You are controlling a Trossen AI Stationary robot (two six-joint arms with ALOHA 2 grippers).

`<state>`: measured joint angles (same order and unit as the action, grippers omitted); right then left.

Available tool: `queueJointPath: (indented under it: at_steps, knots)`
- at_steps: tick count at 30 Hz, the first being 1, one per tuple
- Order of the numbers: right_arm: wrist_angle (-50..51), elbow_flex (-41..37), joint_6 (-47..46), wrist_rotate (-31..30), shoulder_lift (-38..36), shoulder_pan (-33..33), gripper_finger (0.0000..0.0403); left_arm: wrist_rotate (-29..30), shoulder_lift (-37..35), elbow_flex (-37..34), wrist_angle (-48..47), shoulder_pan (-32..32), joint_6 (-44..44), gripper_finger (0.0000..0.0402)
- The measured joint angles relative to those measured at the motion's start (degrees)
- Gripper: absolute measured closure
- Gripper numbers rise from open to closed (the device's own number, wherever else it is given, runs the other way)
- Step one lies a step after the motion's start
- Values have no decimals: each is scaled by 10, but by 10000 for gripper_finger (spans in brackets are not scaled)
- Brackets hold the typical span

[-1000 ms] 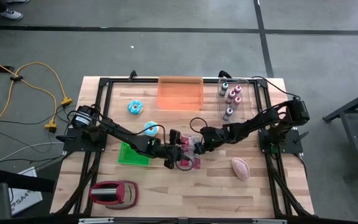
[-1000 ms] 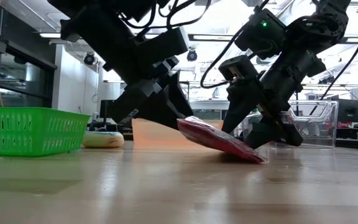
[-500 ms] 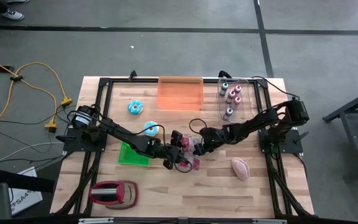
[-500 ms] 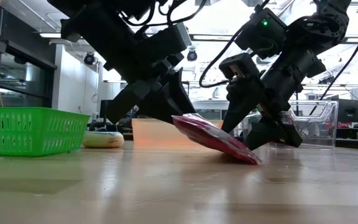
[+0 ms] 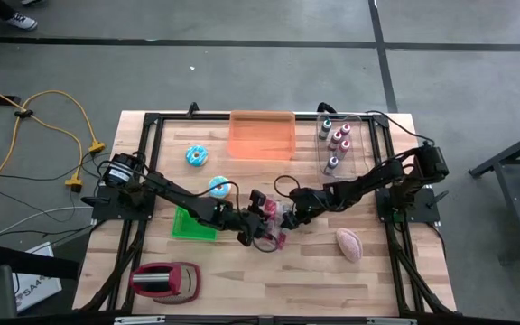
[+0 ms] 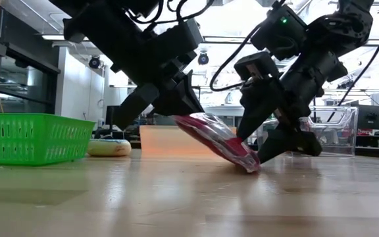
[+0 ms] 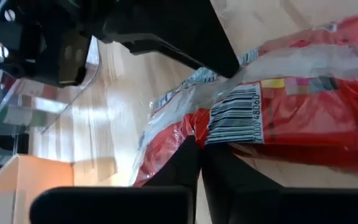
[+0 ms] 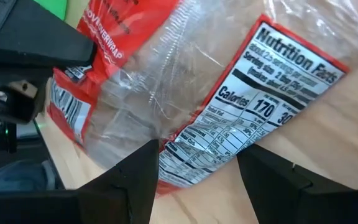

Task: Pick & Place Food Item
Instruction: Put the popcorn bag into the orange bin

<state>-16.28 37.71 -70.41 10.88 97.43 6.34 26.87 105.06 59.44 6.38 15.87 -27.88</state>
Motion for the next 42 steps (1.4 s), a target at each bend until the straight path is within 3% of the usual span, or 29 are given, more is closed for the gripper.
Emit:
queueJointPath:
  at_steps: [17,23,42]
  knots:
    - [0,3,32,18,-1,9,199,23,0,0,-34,7,-8,401]
    - [26,3,33,40,-15,10,199,97,0,0,-37,11,-21,401]
    - [131,3,49,-138,-226,79,199,134,-14,0,-10,4,-35,401]
